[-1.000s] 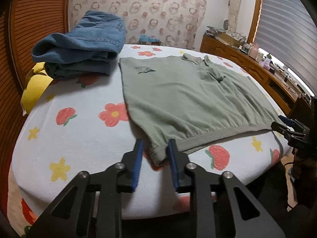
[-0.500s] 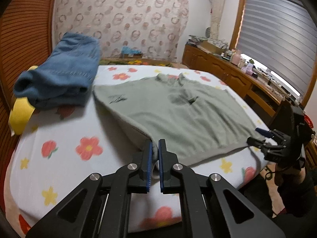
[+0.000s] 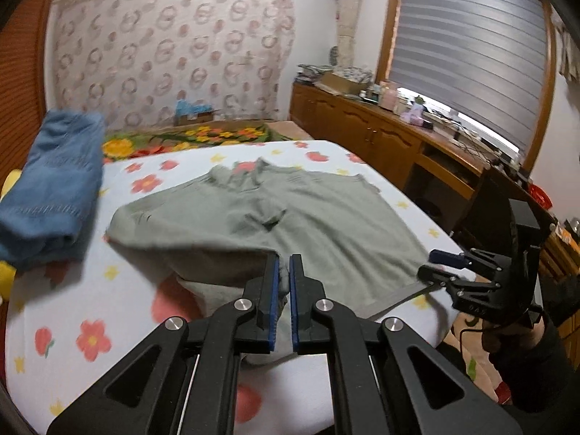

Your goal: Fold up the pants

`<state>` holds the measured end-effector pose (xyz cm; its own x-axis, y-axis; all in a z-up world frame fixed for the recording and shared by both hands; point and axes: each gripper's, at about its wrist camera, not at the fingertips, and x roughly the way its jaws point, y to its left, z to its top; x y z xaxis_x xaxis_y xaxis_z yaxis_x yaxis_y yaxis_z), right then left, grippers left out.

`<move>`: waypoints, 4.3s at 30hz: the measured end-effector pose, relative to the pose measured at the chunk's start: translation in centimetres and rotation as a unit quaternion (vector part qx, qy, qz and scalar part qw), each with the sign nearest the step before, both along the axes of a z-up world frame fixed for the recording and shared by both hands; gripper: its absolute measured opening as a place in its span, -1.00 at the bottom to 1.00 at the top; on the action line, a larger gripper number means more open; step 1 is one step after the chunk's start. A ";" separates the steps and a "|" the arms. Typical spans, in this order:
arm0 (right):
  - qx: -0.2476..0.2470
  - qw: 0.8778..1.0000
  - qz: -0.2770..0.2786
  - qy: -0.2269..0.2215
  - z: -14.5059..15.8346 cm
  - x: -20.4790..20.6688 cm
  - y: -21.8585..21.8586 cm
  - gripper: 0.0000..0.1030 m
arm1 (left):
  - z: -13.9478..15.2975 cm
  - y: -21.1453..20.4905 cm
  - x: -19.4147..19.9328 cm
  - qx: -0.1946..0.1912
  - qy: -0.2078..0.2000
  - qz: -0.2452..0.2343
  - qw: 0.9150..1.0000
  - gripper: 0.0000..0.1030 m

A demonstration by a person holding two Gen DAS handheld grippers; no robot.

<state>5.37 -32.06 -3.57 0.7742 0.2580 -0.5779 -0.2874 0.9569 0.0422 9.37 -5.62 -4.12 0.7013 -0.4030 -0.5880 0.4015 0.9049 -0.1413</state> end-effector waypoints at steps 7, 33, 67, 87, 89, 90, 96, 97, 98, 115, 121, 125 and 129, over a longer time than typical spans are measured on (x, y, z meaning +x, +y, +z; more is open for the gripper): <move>0.008 1.000 -0.004 -0.003 0.3 -0.1 -1.0 -0.22 | 1.3 -3.5 1.3 -0.002 -0.006 -0.042 0.999 -0.88; 0.008 1.000 0.009 0.002 0.4 0.8 0.5 -0.22 | 1.8 -1.9 0.9 -0.013 -0.005 -0.021 1.000 -0.06; -0.012 0.998 0.062 -0.004 0.5 3.0 4.7 -0.22 | -6.5 2.6 1.1 0.035 0.063 0.052 0.996 0.54; -0.011 0.995 0.091 0.035 -0.3 4.7 5.7 -0.58 | -7.8 2.9 0.7 0.060 0.051 0.066 0.995 0.56; -0.014 0.995 0.094 0.031 -0.2 4.6 5.8 -0.77 | -7.8 2.9 0.7 0.061 0.051 0.066 0.995 0.56; -0.016 0.995 0.096 0.027 0.0 4.5 5.8 -0.87 | -7.8 2.9 0.7 0.061 0.051 0.067 0.995 0.56; -0.006 0.995 0.095 -0.004 0.9 3.8 5.6 -0.94 | -7.7 2.8 0.9 0.061 0.055 0.069 0.994 0.56; -0.004 0.995 0.095 -0.009 1.1 3.6 5.4 -0.94 | -7.6 2.8 1.0 0.058 0.060 0.071 0.994 0.56; -0.002 0.995 0.093 -0.019 1.4 3.3 5.2 -0.94 | -7.5 2.9 1.1 0.051 0.065 0.071 0.994 0.56; -0.010 0.995 0.050 -0.086 3.6 -1.4 2.1 -0.95 | -4.3 0.6 0.5 0.026 0.028 0.041 0.998 0.56; -0.011 0.996 0.031 -0.087 3.6 -2.3 1.8 -0.95 | -3.8 -0.2 0.4 0.024 0.022 0.033 0.999 0.56; -0.012 0.996 0.021 -0.085 3.4 -3.0 2.0 -0.95 | -3.9 -0.5 0.3 0.025 0.022 0.030 0.999 0.56; -0.011 0.997 0.013 -0.076 3.0 -3.2 2.5 -0.95 | -4.0 -0.8 0.3 0.026 0.023 0.028 0.999 0.56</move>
<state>2.13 -29.61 -0.59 0.8459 0.2682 -0.4609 -0.3143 0.9490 -0.0246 9.71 -6.46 -8.14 0.6940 -0.3314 -0.6391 0.3438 0.9325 -0.1102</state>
